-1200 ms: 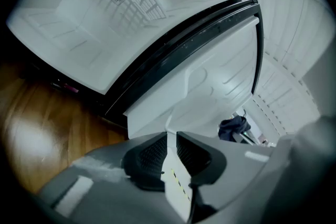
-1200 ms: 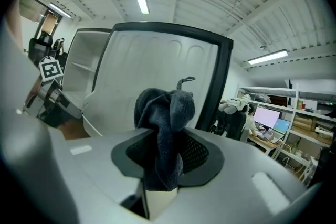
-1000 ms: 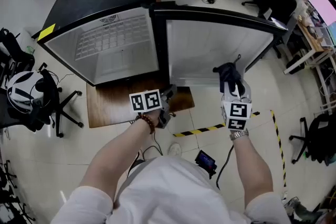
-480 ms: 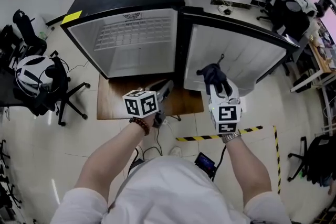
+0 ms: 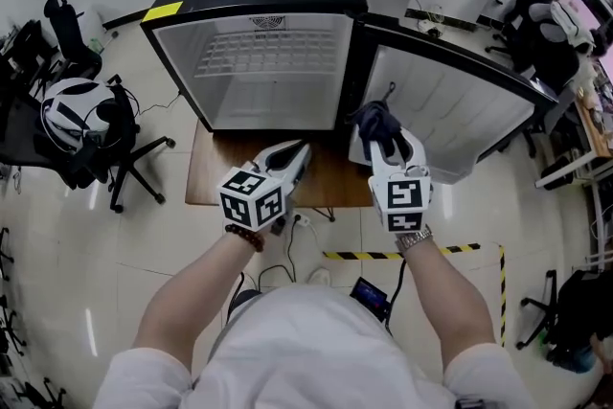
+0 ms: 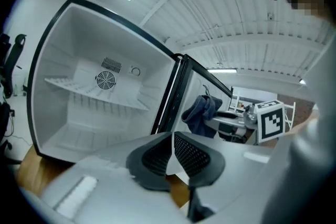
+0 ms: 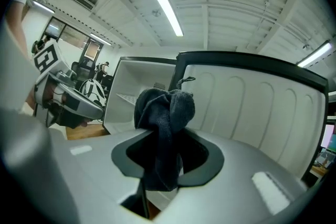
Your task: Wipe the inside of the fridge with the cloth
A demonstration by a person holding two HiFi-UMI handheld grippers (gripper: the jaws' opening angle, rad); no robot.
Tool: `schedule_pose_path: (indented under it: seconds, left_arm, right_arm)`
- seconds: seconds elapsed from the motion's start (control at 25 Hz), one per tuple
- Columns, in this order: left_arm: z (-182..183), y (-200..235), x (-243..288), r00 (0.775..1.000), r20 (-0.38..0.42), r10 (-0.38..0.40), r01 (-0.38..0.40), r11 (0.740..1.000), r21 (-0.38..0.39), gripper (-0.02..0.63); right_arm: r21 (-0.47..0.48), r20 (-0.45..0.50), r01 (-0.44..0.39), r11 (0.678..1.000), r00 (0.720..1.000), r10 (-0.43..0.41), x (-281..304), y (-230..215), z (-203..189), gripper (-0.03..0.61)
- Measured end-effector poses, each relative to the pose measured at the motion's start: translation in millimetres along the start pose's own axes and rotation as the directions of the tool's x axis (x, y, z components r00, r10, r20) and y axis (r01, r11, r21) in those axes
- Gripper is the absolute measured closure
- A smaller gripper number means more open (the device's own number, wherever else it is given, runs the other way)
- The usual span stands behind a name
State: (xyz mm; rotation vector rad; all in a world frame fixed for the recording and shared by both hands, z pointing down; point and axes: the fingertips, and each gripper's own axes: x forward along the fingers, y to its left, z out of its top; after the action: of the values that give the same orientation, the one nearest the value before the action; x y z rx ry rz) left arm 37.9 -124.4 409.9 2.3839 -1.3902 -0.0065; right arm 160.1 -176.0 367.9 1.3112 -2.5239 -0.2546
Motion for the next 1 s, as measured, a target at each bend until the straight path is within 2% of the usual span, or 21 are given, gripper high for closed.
schedule_pose_path:
  seconds: [0.24, 0.64, 0.88, 1.0]
  left_arm:
    - [27.6, -2.5, -17.8, 0.999, 0.026, -0.032, 0.029, 0.993, 0.118, 0.596]
    - [64.3, -5.5, -49.7, 0.994, 0.06, -0.091, 0.071, 0.957, 0.28, 0.606]
    - [92.9, -11.7, -83.4, 0.989, 0.097, -0.112, 0.069, 0.928, 0.365, 0.607]
    - [106.5, -10.2, -110.6, 0.988, 0.118, -0.102, 0.051, 0.925, 0.376, 0.607]
  right_arm:
    - [0.007, 0.021, 0.05, 0.999, 0.999, -0.05, 9.9, 5.0, 29.0, 0.465]
    - [0.019, 0.049, 0.129, 0.991, 0.99, -0.13, 11.5, 14.9, 73.4, 0.466]
    - [0.035, 0.092, 0.068, 0.997, 0.993, -0.071, -0.5, 62.1, 103.7, 0.465]
    - [0.051, 0.111, 0.012, 0.999, 0.994, -0.018, -7.3, 95.5, 120.8, 0.465]
